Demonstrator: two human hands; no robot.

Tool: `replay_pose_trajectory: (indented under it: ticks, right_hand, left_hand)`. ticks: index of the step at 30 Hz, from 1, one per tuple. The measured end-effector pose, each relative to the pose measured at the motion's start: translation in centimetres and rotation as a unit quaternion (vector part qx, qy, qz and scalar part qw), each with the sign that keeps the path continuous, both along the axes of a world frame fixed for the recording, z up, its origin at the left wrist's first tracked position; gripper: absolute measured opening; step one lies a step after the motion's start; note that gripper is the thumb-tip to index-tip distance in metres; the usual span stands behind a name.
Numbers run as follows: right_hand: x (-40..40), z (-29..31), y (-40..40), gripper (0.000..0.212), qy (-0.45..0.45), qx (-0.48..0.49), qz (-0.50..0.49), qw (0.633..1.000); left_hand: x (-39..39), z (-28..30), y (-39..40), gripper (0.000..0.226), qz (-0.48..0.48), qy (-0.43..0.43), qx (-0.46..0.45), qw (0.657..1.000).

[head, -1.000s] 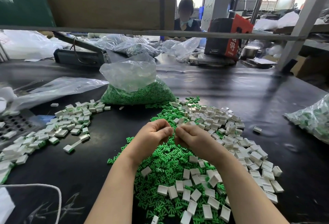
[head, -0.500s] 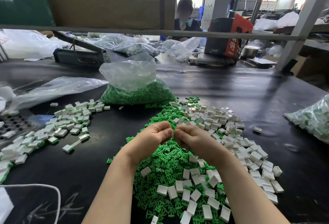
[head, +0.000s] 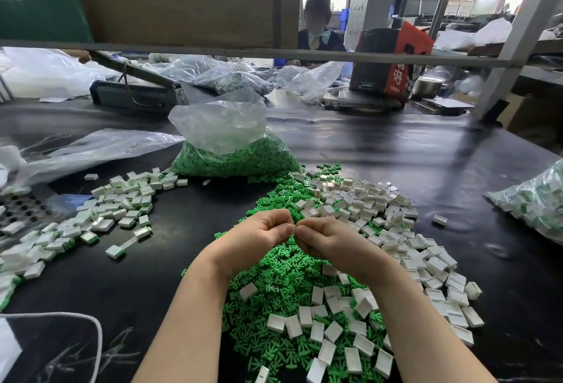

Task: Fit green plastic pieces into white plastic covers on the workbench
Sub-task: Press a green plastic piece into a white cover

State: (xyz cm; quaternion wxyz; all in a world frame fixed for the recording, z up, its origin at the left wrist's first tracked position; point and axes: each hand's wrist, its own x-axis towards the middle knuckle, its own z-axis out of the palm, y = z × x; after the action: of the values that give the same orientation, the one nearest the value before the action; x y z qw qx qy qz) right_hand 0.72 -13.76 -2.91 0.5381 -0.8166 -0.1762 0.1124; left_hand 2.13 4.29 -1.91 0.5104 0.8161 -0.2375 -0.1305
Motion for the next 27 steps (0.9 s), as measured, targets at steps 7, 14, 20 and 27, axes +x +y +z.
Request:
replay_pose_trajectory:
  ticks: [7,14,20,27]
  right_hand:
    - [0.06,-0.03,0.15,0.030,-0.011,0.027,-0.009,1.000]
    - [0.10,0.08,0.40,0.035,-0.076,-0.103,-0.027,0.991]
    - [-0.03,0.60,0.41,0.036,-0.015,0.045,-0.034,0.998]
    - [-0.12,0.62,0.37,0.036,-0.002,0.066,-0.019,0.998]
  left_hand:
    - [0.01,0.13,-0.25,0.020,0.013,-0.011,-0.029,0.999]
    - [0.36,-0.53,0.06,0.021,0.027,-0.011,0.009,1.000]
    - [0.16,-0.30,-0.52,0.023,0.047,0.037,-0.126,0.990]
    - [-0.21,-0.36,-0.64,0.034,0.042,0.066,-0.162,0.984]
